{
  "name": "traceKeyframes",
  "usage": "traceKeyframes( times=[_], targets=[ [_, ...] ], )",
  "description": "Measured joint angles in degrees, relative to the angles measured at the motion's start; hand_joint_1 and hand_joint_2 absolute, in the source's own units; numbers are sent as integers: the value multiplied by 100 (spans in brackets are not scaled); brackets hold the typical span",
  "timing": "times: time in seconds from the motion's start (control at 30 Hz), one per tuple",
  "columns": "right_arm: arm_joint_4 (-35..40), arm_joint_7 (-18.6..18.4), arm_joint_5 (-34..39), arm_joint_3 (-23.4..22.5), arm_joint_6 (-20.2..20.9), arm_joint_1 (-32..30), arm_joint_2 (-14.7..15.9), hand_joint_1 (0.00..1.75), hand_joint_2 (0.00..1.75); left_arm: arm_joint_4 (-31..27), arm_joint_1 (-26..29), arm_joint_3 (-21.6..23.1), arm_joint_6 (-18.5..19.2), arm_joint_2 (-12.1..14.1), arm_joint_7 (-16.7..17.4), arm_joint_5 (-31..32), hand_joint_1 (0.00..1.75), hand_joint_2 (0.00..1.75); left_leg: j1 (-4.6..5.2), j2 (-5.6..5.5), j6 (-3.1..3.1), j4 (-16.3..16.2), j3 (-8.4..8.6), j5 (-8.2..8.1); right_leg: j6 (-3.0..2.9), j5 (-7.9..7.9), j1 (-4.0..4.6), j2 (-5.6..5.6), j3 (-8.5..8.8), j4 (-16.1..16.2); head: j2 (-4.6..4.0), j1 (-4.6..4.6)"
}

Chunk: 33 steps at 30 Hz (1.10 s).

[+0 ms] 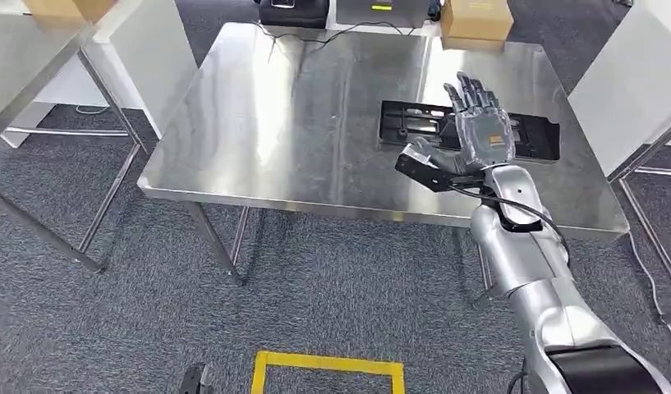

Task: Take the parts from the cabinet and place them on the table.

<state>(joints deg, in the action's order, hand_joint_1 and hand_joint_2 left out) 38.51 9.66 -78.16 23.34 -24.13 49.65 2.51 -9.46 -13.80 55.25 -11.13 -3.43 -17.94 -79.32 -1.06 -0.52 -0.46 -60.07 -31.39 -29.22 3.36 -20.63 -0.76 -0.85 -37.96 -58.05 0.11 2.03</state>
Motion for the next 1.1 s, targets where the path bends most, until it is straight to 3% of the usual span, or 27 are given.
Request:
traceKeyframes(
  times=[0.03,0.07,0.1,0.13,0.2,0.23,0.27,0.33,0.37,0.4,0.43,0.47,0.53,0.57,0.6,0.63,0.7,0.73,0.77,0.8,0.83,0.87,0.9,0.93,1.03,1.07,1.1],
  targets=[
    [4,-2,4,2,2,-15,4,0,0,0,2,0,0,2,-2,-2,0,0,22,1,69,12,-30,45,47,53,-23,-5,-4,26,0,-9],
    [50,-4,39,4,2,-60,39,0,0,0,1,-2,-2,-4,-6,-4,0,0,-11,20,180,69,-62,122,67,56,-47,-4,-43,38,0,9],
    [164,-4,77,7,2,-153,57,0,0,0,-4,-4,-9,4,-15,-13,0,0,-7,31,260,76,-119,191,45,-150,-47,10,-145,-98,0,-11],
    [350,-11,120,13,2,-304,101,0,0,0,-3,-11,-13,9,-22,-15,0,0,-6,30,332,80,-192,257,3,-469,-50,18,-259,-434,0,-42],
    [852,-77,181,4,-22,-766,217,0,0,0,23,-31,-18,7,-48,-22,0,0,3,11,355,78,-340,370,-19,-976,-49,45,-480,-1331,0,-53],
    [1208,-129,190,-15,-65,-1111,279,0,0,0,44,-37,-18,11,-59,-33,0,0,10,-1,359,75,-416,426,11,-1090,-47,56,-533,-1697,0,-61],
    [1547,-163,190,-37,-100,-1448,338,0,0,2,70,-41,-22,13,-70,-44,0,0,13,-8,362,74,-475,472,52,-1072,-48,60,-488,-1814,0,-68],
    [2367,-221,190,-105,-216,-2283,409,0,0,2,125,-76,-33,28,-105,-57,0,0,29,-14,343,73,-609,571,125,-821,-30,62,-5,-1326,0,-83],
    [2699,-249,186,-140,-293,-2620,428,0,0,2,140,-107,-35,33,-118,-61,0,0,34,-18,329,73,-650,606,112,-742,-12,61,310,-909,0,-87],
    [3132,-289,162,-193,-400,-3068,426,0,0,2,155,-131,-37,35,-133,-66,0,0,24,-16,305,69,-678,650,16,-815,29,59,771,-256,0,-90],
    [3497,-325,166,-231,-456,-3408,413,0,0,2,165,-136,-52,35,-153,-66,0,0,53,-12,257,72,-714,681,-62,-969,67,40,1044,137,0,-85],
    [3769,-360,218,-277,-516,-3749,400,0,0,2,181,-138,-55,37,-157,-66,0,0,39,7,219,113,-693,728,-55,-944,81,51,1012,110,0,-54],
    [4160,-389,532,-420,-492,-4358,312,0,0,2,206,-138,-70,41,-168,-66,0,0,17,24,138,178,-665,822,-114,-878,116,58,992,151,0,-88],
    [4242,-374,750,-532,-494,-4600,223,0,0,9,217,-138,-79,59,-168,-65,0,0,49,16,92,198,-681,853,-179,-780,40,51,897,255,0,-96],
    [4242,-323,956,-648,-501,-4755,126,0,0,9,217,-138,-87,81,-170,-63,0,0,32,21,68,123,-754,659,-208,-702,4,32,931,266,0,-98],
    [4223,-259,1202,-790,-501,-4874,14,0,0,9,217,-138,-87,83,-166,-52,0,0,31,27,55,-101,-811,326,-286,-655,-5,36,862,269,0,-66],
    [3981,-78,1572,-1163,-523,-4972,-231,0,0,9,207,-136,-90,103,-131,-9,0,0,11,29,2,-868,-970,-305,-331,-554,5,38,736,262,0,-11],
    [3682,5,1666,-1382,-549,-4944,-333,0,0,9,197,-135,-90,118,-103,15,0,0,10,29,-24,-1241,-1036,-442,-329,-498,6,39,657,257,0,0],
    [3448,68,1745,-1566,-564,-4912,-394,0,0,9,178,-133,-87,122,-79,42,0,0,7,29,-40,-1434,-1025,-388,-316,-445,4,37,585,239,0,4],
    [3058,198,1827,-1836,-627,-4845,-454,0,0,9,160,-133,-85,125,-48,74,0,0,-7,32,-51,-1412,-912,-189,-293,-396,1,34,504,220,0,7],
    [2733,293,1911,-2056,-671,-4756,-494,0,0,9,144,-131,-85,129,-35,87,0,0,-20,35,-56,-1191,-692,50,-266,-354,-9,36,424,193,0,9],
    [2350,400,2022,-2311,-752,-4646,-520,0,0,9,121,-129,-83,133,-9,120,0,0,-30,35,-59,-776,-368,210,-223,-325,-22,37,353,154,0,7],
    [1966,461,2131,-2552,-811,-4525,-527,0,0,9,92,-125,-70,133,9,142,0,0,-41,31,-60,-294,-25,180,-191,-305,-27,38,306,101,0,15],
    [1533,535,2272,-2822,-876,-4401,-522,0,0,7,55,-118,-68,129,39,183,0,0,-16,7,-59,63,218,-33,-153,-281,9,36,244,67,0,30],
    [272,595,2713,-3520,-968,-4087,-496,0,0,7,23,-107,-92,129,90,227,0,0,58,-22,65,155,184,-30,7,-160,8,25,230,70,0,6],
    [-50,597,2849,-3723,-970,-4064,-483,0,0,7,14,-103,-103,123,105,238,0,0,54,-8,147,190,152,27,40,-124,5,27,213,79,0,9],
    [-380,595,2969,-3942,-988,-4063,-474,0,0,7,-12,-98,-105,125,109,251,0,0,19,14,247,216,126,93,39,-242,-34,33,166,5,0,11]
  ],
)
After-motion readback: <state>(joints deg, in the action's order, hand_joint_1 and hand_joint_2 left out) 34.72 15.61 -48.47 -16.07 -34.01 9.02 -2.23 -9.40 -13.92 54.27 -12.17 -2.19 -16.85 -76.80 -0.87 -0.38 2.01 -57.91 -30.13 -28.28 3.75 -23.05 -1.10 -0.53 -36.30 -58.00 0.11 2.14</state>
